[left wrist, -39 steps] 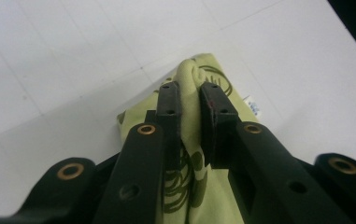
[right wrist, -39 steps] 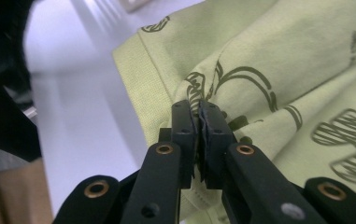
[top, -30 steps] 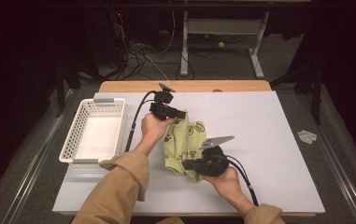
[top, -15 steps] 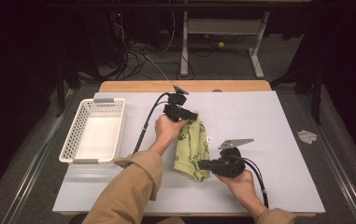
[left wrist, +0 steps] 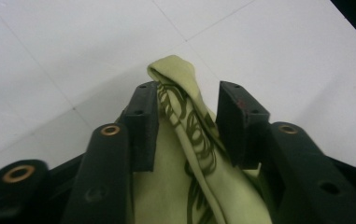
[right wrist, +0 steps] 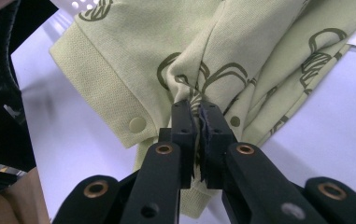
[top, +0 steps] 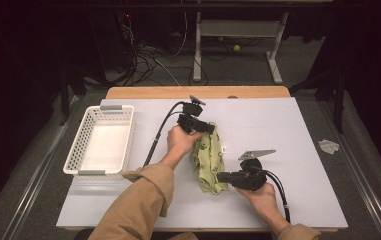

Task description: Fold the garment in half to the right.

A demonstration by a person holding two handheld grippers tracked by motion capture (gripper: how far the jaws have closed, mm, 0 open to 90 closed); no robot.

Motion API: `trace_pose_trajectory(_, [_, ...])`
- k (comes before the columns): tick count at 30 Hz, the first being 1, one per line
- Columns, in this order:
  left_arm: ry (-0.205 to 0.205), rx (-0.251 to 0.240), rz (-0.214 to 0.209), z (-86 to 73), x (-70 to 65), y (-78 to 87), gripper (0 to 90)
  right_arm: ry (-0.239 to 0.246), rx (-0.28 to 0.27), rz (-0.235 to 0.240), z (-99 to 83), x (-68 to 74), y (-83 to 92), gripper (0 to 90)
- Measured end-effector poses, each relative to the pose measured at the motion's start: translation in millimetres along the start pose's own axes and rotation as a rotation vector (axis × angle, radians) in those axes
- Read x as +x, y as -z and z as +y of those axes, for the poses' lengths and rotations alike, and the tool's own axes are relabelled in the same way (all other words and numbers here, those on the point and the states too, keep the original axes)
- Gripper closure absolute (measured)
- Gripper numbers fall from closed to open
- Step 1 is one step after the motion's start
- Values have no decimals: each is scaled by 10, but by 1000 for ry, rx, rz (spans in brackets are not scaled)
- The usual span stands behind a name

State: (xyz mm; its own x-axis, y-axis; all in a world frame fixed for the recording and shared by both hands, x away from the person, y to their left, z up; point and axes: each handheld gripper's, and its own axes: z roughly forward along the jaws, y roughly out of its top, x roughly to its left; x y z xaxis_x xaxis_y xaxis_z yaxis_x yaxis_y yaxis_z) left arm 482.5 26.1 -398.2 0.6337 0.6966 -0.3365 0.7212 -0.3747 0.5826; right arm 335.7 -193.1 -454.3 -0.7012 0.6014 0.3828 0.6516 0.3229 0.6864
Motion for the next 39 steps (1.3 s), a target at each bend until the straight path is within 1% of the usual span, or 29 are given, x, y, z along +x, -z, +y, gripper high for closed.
trace_pose_trajectory(2, [-20,-11,16,-15,-9,105,522,1,1,-1,3,1,-1,874])
trace_pose_trajectory(4, [-20,-32,16,-42,-10,176,519,2,4,-2,7,2,-3,874])
trace_pose_trajectory(5, [-28,-29,21,-60,-4,214,507,2,5,-2,8,0,-3,874])
trace_pose_trajectory(6, [-27,-35,32,-88,-5,233,505,0,7,-1,9,-1,-2,874])
trace_pose_trajectory(8, [-30,-21,55,-150,9,255,504,0,10,-1,16,2,-2,873])
trace_pose_trajectory(10, [-23,-7,69,-219,40,263,492,4,15,-4,24,4,-4,872])
trace_pose_trajectory(12, [-3,-9,69,-288,70,267,484,12,21,-11,35,13,-4,871])
trace_pose_trajectory(15, [25,16,48,-389,92,245,459,28,32,-22,53,38,-10,868])
trace_pose_trajectory(16, [25,21,40,-424,89,227,459,31,36,-24,59,45,-11,867])
trace_pose_trajectory(18, [30,19,38,-479,76,187,437,36,44,-29,74,53,-10,865])
trace_pose_trajectory(22, [57,30,24,-553,83,111,403,38,46,-36,82,68,1,858])
trace_pose_trajectory(25, [55,43,25,-586,76,76,393,50,51,-42,89,90,4,845])
trace_pose_trajectory(27, [62,50,23,-603,84,59,393,61,54,-46,104,103,22,826])
trace_pose_trajectory(29, [71,69,18,-624,93,29,393,71,54,-58,113,120,60,795])
trace_pose_trajectory(30, [69,80,20,-634,94,13,394,75,52,-63,113,130,84,780])
trace_pose_trajectory(33, [74,82,16,-650,92,-11,397,94,46,-80,111,156,172,760])
trace_pose_trajectory(36, [74,94,17,-653,86,-20,399,96,28,-88,106,157,277,748])
trace_pose_trajectory(39, [82,104,15,-657,83,-39,405,89,3,-107,109,113,381,746])
